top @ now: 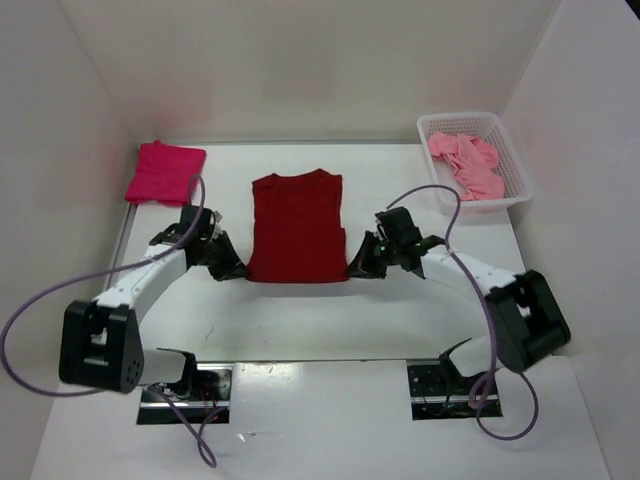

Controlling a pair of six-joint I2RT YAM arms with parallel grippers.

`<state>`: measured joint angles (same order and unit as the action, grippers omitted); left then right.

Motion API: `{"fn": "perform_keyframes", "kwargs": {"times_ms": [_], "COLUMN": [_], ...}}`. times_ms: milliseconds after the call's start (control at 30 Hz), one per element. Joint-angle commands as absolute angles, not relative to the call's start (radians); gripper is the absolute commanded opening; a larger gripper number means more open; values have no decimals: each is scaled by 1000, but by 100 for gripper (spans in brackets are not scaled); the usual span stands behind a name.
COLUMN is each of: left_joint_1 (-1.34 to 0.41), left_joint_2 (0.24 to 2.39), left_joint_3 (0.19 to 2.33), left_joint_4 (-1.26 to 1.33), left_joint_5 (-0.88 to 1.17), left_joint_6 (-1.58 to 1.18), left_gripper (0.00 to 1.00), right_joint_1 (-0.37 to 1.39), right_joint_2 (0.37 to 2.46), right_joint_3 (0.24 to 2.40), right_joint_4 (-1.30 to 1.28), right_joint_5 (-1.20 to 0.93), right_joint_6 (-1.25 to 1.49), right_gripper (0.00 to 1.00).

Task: Fold and stack the t-shirts
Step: Grab one side of the 2/3 rectangular tshirt with both arms, then fold the long partially folded tshirt into a neat square

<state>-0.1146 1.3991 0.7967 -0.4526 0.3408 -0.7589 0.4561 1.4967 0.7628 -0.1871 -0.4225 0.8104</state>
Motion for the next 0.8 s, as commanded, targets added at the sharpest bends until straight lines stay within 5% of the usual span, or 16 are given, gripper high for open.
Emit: {"fn": "perform_keyframes", "kwargs": {"times_ms": [0, 167, 767], "left_joint_1": [-109, -72, -63], "left_joint_2": [1252, 1303, 2037], "left_joint_3": [848, 1023, 1690], "left_joint_4": [-678, -710, -428], "left_joint_5": [347, 347, 81], "left_joint_6": [-721, -701, -735], "left_gripper": [6, 6, 10], "right_joint_1": [457, 400, 267], "right_joint_2": [1344, 1413, 2337], "right_joint_3": [796, 1007, 2096], "right_joint_4": [-343, -428, -483], "right_joint_5": [-373, -350, -324], "right_joint_6": [802, 716, 597], "right_gripper": [0, 0, 0]}}
